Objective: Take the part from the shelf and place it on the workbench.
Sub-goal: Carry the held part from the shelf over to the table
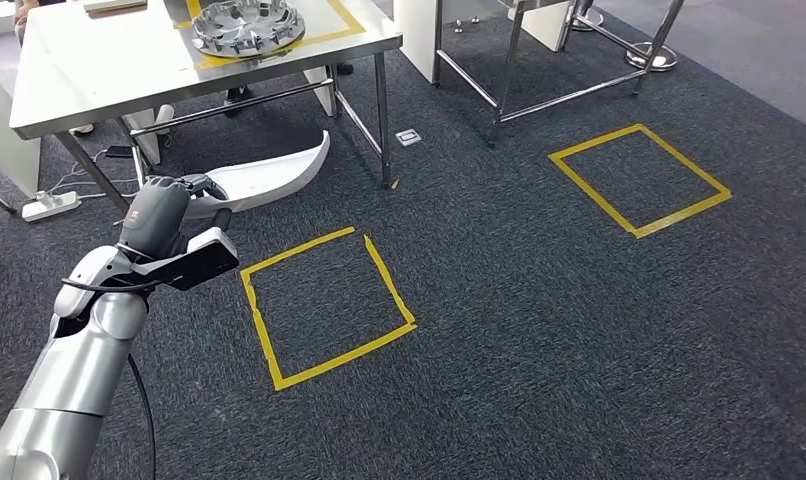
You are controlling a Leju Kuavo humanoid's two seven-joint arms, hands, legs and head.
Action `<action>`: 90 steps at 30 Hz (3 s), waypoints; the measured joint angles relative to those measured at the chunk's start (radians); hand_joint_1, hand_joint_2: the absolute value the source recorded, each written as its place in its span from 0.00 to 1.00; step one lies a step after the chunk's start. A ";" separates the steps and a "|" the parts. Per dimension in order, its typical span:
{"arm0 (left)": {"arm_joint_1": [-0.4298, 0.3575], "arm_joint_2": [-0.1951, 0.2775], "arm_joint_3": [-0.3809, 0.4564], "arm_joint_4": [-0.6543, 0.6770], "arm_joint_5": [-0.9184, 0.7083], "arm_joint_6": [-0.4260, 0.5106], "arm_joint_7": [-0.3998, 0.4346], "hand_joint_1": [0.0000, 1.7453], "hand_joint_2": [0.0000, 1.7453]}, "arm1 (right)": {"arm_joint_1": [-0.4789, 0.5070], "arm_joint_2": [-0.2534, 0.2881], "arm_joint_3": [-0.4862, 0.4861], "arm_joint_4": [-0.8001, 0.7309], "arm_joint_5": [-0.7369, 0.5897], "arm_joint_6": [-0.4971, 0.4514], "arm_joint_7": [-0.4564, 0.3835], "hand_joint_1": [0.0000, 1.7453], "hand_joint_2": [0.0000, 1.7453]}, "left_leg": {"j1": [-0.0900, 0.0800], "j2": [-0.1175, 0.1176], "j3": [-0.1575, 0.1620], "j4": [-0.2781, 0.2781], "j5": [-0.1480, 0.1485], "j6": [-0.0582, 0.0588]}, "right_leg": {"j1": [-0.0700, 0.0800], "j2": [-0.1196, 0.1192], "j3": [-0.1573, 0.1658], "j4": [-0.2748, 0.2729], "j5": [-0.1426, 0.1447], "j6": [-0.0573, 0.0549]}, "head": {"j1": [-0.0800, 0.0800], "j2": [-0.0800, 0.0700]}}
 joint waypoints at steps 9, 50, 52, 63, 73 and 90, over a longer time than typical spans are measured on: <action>0.020 0.020 0.013 0.010 0.002 0.004 0.002 0.90 1.00 | 0.005 0.000 0.000 0.000 -0.006 -0.001 0.002 0.00 0.00 | -0.003 0.163 -0.074 0.184 -0.079 -0.024 | 0.001 -0.120 0.008 -0.012 0.004 -0.025 | -0.016 0.000; 0.042 0.023 0.048 -0.019 -0.036 0.027 0.051 0.90 1.00 | 0.008 0.006 -0.002 0.000 0.001 -0.027 0.000 0.00 0.00 | -0.018 0.144 0.015 -0.036 0.003 0.052 | 0.007 -0.047 0.025 0.208 -0.065 0.013 | -0.004 0.000; 0.048 0.022 0.048 -0.017 -0.038 0.028 0.052 0.90 1.00 | 0.013 0.006 -0.002 0.001 0.000 -0.027 -0.001 0.00 0.00 | -0.019 0.136 0.064 -0.048 -0.027 0.056 | 0.008 -0.044 -0.065 0.267 -0.146 0.015 | -0.003 0.000; 0.044 0.017 0.056 -0.028 -0.041 0.032 0.045 0.90 1.00 | 0.015 0.006 -0.002 0.001 -0.009 -0.027 0.037 0.00 0.00 | -0.019 0.116 0.221 0.085 -0.146 0.014 | 0.021 -0.044 -0.091 -0.011 0.106 -0.025 | -0.005 0.000; 0.060 0.037 0.059 -0.025 -0.041 0.035 0.041 0.90 1.00 | 0.016 0.009 -0.002 0.001 -0.014 -0.022 0.018 0.00 0.00 | -0.011 0.153 -0.097 0.102 -0.133 -0.005 | 0.003 -0.037 0.126 -0.015 -0.086 -0.025 | -0.010 0.000; 0.085 0.047 0.079 -0.065 -0.042 0.039 0.045 0.90 1.00 | 0.026 0.012 -0.003 0.001 -0.021 -0.022 0.018 0.00 0.00 | -0.020 0.138 0.153 -0.004 -0.128 0.046 | 0.019 -0.039 -0.040 0.069 -0.088 -0.012 | 0.010 0.000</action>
